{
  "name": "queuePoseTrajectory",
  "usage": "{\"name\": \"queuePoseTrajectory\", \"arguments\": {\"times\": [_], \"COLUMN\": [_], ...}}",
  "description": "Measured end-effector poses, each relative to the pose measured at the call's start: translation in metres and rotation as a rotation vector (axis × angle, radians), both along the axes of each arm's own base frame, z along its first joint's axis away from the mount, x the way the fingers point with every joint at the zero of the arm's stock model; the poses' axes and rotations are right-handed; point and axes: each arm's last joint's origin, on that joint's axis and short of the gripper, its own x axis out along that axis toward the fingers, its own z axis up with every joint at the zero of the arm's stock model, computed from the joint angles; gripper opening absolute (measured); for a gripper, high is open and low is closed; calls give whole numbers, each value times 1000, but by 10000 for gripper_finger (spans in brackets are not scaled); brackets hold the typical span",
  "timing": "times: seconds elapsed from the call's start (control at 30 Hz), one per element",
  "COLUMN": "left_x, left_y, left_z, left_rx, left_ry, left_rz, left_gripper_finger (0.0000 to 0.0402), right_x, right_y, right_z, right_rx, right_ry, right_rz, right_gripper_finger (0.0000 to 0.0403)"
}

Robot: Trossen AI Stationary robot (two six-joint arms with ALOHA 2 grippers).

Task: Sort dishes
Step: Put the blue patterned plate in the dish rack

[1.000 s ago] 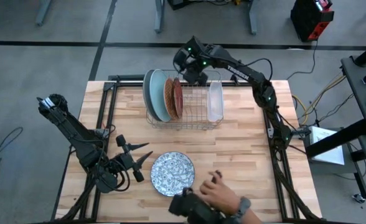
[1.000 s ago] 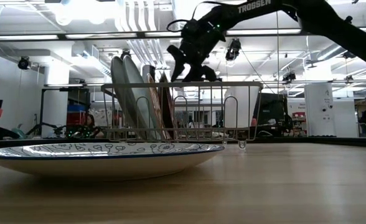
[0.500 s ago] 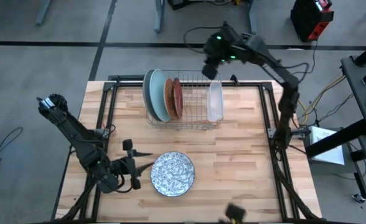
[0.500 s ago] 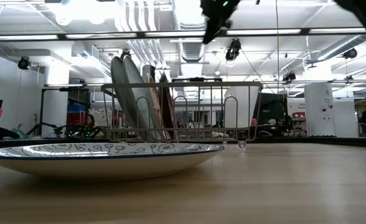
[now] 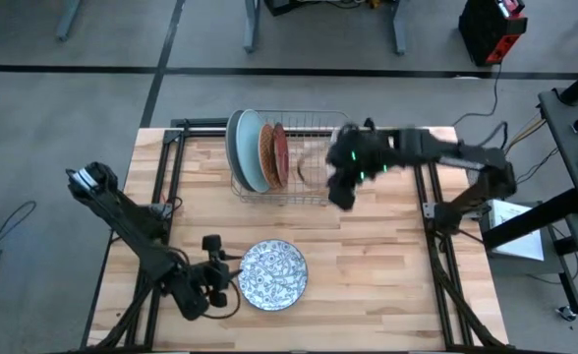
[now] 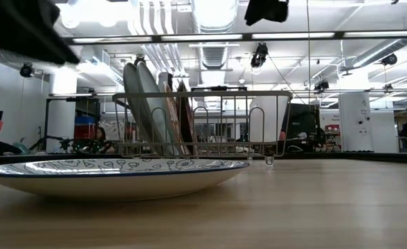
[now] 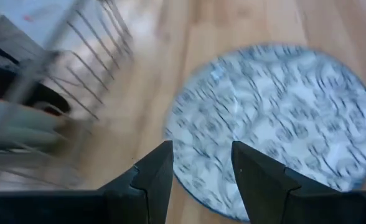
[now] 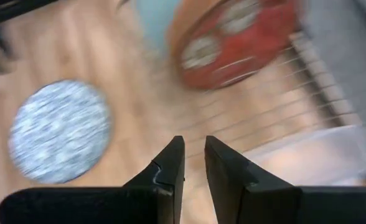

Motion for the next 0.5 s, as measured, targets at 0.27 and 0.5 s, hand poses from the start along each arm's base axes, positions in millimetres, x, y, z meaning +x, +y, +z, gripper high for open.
{"name": "queuePoseTrajectory", "arguments": {"times": [0.27, 0.5], "left_x": [-3, -10], "left_y": [-15, -20], "left_z": [-28, -26], "left_rx": [-8, -53], "left_ry": [127, 188], "left_rz": [-56, -116], "left_gripper_finger": [136, 31], "right_x": [-5, 0], "right_y": [79, 126], "right_z": [-82, -155], "right_rx": [125, 335], "right_ry": [-34, -120], "right_rz": [-108, -185], "right_gripper_finger": [80, 100]}}
